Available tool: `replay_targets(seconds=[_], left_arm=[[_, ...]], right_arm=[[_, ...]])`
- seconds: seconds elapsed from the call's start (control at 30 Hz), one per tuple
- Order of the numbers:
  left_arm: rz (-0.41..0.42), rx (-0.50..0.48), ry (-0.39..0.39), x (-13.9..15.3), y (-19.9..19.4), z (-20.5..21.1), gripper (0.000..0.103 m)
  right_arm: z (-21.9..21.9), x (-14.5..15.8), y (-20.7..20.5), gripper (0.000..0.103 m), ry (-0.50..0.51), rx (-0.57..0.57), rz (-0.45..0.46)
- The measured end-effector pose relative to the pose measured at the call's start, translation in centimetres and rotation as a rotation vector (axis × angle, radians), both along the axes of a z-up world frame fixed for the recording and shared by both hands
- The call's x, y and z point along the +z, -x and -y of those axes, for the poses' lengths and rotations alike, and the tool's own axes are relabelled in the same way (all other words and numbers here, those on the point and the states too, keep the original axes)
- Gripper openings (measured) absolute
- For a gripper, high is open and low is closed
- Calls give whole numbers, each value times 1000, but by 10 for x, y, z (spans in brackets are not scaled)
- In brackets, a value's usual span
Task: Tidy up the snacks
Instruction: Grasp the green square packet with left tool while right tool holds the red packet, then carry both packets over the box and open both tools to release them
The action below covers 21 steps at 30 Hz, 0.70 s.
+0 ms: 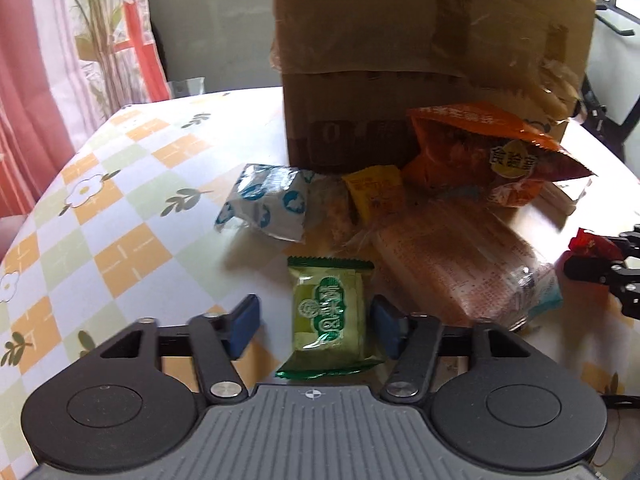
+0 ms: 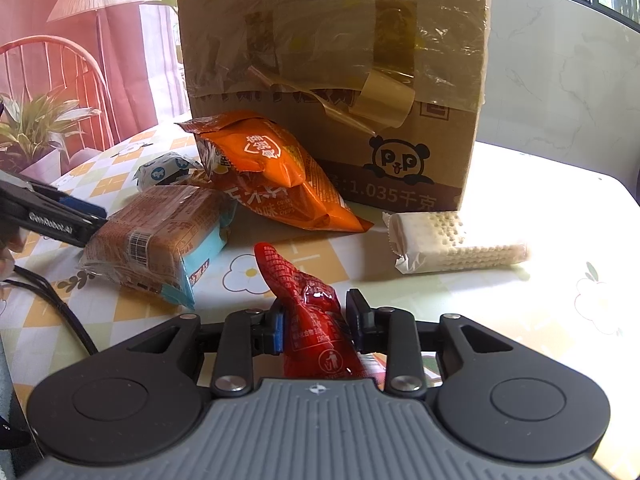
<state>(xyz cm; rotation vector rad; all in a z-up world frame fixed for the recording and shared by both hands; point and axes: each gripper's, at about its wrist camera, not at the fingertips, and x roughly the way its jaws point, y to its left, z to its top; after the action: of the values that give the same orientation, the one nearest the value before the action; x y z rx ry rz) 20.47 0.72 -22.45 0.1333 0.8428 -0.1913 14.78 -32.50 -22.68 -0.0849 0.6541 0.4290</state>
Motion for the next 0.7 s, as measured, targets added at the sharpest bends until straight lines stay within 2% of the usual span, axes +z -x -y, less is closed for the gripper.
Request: replay_targets(seconds=[0.03, 0.13, 0.2, 0.5, 0.7], left_arm=[[2, -6, 12, 1, 2, 0, 40], [16, 23, -17, -1, 6, -1, 40], [14, 49, 19, -2, 11, -6, 40], [11, 87, 66, -2, 20, -18, 40], [7, 86, 84, -2, 22, -20, 40]], right_arm=[[0, 0, 0, 37, -2, 7, -1], [-1, 0, -1, 47, -2, 38, -5], [-1, 0, -1, 47, -4, 41, -5], [0, 1, 3, 47, -12, 40, 10], [-1, 9, 8, 47, 40, 30, 17]])
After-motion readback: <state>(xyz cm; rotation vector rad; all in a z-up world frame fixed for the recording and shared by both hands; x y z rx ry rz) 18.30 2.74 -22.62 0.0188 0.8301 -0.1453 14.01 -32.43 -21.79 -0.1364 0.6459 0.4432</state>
